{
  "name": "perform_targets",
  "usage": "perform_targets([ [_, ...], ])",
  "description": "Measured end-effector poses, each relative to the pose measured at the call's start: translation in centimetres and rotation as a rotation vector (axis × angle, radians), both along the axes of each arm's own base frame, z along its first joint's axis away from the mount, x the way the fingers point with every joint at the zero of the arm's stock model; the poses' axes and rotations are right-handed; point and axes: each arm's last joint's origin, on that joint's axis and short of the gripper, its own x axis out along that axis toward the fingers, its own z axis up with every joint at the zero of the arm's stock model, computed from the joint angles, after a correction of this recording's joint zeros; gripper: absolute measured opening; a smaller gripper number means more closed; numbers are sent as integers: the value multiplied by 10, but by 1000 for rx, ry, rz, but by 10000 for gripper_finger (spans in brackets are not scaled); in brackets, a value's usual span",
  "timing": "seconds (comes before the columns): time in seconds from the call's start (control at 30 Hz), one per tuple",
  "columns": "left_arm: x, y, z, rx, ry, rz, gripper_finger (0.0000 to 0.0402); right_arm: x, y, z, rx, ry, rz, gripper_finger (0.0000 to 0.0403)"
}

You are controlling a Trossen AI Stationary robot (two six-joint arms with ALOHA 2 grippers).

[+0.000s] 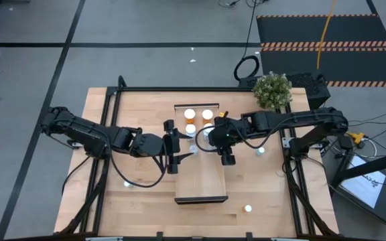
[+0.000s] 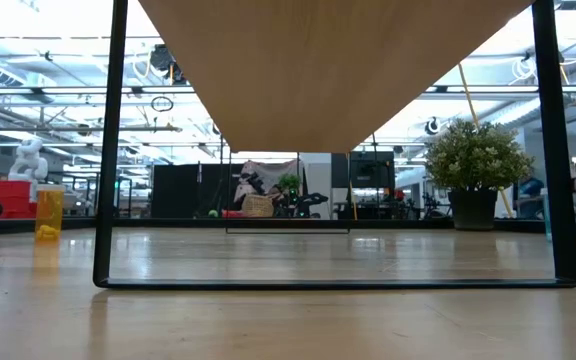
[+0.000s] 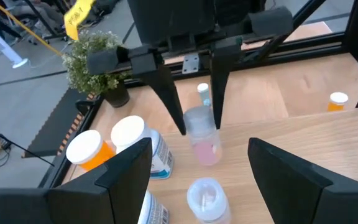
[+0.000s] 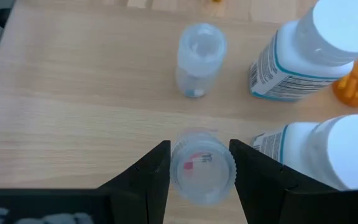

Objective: Pick and place medicine bottles onto shelf by color
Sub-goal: Put the transparent pill bottle on the shelf aligned with the other transparent pill bottle

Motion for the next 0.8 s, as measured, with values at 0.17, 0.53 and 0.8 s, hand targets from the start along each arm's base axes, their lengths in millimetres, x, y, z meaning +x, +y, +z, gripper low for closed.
perform_targets([
  [0.17, 0, 0, 0, 0, 0, 0, 269, 1, 0, -2, -7, 3, 5, 150],
  [0.53, 0, 0, 0, 0, 0, -2, 269, 2, 0, -3, -7, 9, 5, 155],
  [0.8, 0, 0, 0, 0, 0, -2, 269, 2, 0, -3, -11, 8, -1, 173],
])
